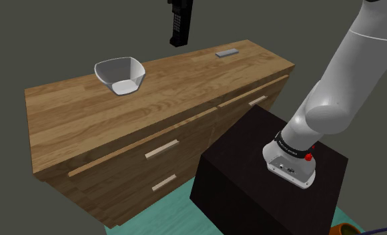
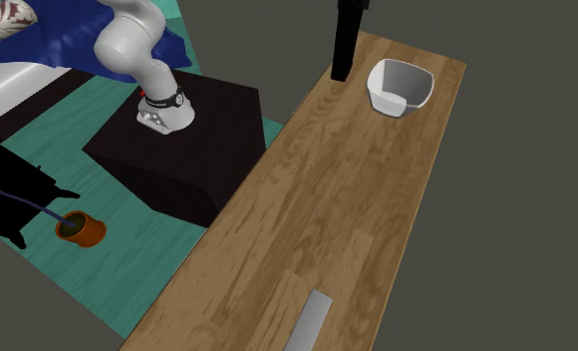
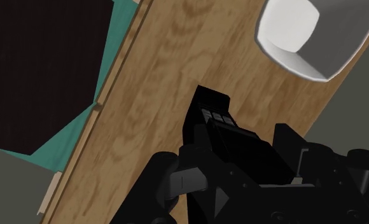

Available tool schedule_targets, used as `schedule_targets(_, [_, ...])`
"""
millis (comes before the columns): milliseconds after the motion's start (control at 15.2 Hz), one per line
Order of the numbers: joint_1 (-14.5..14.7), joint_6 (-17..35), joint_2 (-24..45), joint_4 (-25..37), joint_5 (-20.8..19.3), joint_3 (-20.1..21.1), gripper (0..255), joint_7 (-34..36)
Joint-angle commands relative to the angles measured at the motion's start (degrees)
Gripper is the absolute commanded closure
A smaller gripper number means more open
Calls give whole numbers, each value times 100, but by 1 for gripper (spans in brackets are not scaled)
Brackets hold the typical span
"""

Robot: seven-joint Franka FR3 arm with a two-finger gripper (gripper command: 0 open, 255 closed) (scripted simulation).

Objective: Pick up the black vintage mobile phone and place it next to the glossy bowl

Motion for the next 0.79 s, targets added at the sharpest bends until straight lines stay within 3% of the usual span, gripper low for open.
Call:
schedule_targets(0, [-1,171,-38,-201,1,-1,255,-11])
schedule_targets(726, [0,1067,-185,-1246,12,0,255,-60])
